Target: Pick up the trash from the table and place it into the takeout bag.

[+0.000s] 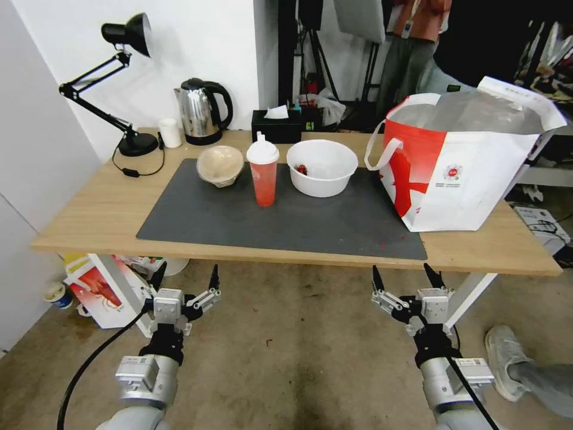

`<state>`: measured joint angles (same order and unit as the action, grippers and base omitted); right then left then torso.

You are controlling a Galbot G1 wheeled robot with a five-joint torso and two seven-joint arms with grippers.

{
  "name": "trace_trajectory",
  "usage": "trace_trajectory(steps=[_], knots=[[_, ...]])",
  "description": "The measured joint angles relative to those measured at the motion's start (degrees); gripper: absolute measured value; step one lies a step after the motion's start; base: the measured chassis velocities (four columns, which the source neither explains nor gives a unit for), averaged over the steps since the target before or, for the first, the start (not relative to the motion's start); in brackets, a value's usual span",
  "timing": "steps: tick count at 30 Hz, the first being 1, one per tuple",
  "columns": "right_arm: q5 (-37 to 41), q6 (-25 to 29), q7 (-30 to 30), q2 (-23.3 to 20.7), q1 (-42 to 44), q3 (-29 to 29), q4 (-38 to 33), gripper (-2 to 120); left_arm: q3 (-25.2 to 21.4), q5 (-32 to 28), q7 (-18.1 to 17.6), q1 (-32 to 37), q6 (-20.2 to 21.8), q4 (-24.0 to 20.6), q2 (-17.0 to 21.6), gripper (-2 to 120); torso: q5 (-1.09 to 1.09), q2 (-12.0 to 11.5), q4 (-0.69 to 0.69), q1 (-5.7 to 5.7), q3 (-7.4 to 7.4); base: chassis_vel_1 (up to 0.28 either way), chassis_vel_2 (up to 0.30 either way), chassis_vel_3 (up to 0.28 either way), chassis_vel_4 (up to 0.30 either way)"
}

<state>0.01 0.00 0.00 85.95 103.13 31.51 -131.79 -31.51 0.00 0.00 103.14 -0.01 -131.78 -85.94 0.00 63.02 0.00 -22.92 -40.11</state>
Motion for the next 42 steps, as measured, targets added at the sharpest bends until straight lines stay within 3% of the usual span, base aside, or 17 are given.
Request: trace_trajectory(steps=[20,21,22,25,27,31,32,36,38,42], knots=[[0.00,-0.04,0.47,-1.15,-0.69,-0.61,0.00,100,0.50,-0.87,0.40,-0.64,-0.29,0.00,0.12,100,0.01,0.00,0.00,0.00,0.00,0.000,0.000,0.000,0.000],[0.02,-0.08,1.15,-2.69,-1.69,-1.46,0.00,100,2.25,-3.53,1.60,-2.42,-1.32,0.01,0.59,100,0.01,0.00,0.04,0.01,0.00,0.000,0.000,0.000,0.000],[0.09,-0.16,2.17,-4.91,-3.10,-2.66,-0.02,100,3.71,-5.63,2.63,-4.36,-2.37,-0.08,0.90,100,-0.02,0.00,-0.06,0.00,0.00,0.000,0.000,0.000,0.000],[0.26,-0.37,4.28,-9.33,-5.94,-5.01,-0.12,100,4.12,-7.80,3.52,-5.46,-3.43,0.04,1.60,100,0.03,0.00,-0.02,-0.02,-0.01,0.000,0.000,0.000,0.000],[0.33,-0.46,5.05,-11.04,-7.03,-5.96,-0.15,100,4.02,-7.98,3.92,-5.53,-3.69,0.10,1.71,100,0.02,0.00,0.01,-0.02,-0.01,0.000,0.000,0.000,0.000],[0.66,-0.86,8.93,-19.37,-12.33,-10.44,-0.51,100,3.92,-8.03,4.69,-5.56,-4.18,0.10,1.58,100,0.01,0.00,0.00,-0.01,-0.01,0.000,0.000,0.000,0.000],[0.66,-0.86,8.93,-19.37,-12.33,-10.44,-0.51,100,3.92,-8.03,4.69,-5.56,-4.18,0.10,1.58,100,0.01,0.00,0.00,-0.01,-0.01,0.000,0.000,0.000,0.000],[0.94,-1.22,12.80,-27.77,-17.66,-14.92,-0.69,100,4.02,-8.00,4.84,-5.24,-4.41,0.43,1.51,100,0.01,0.00,0.00,-0.01,-0.01,0.000,0.000,0.000,0.000],[0.95,-0.79,13.03,-29.05,-18.15,-15.09,-0.88,100,4.02,-8.00,4.88,-5.21,-4.43,0.44,1.51,100,0.00,0.00,0.04,-0.01,-0.01,0.000,0.000,0.000,0.000],[0.95,0.51,13.15,-30.74,-18.23,-14.89,-1.23,100,4.10,-8.00,5.01,-5.12,-4.43,0.44,1.39,100,0.02,0.00,-0.02,-0.01,0.00,0.000,0.000,0.000,0.000]])
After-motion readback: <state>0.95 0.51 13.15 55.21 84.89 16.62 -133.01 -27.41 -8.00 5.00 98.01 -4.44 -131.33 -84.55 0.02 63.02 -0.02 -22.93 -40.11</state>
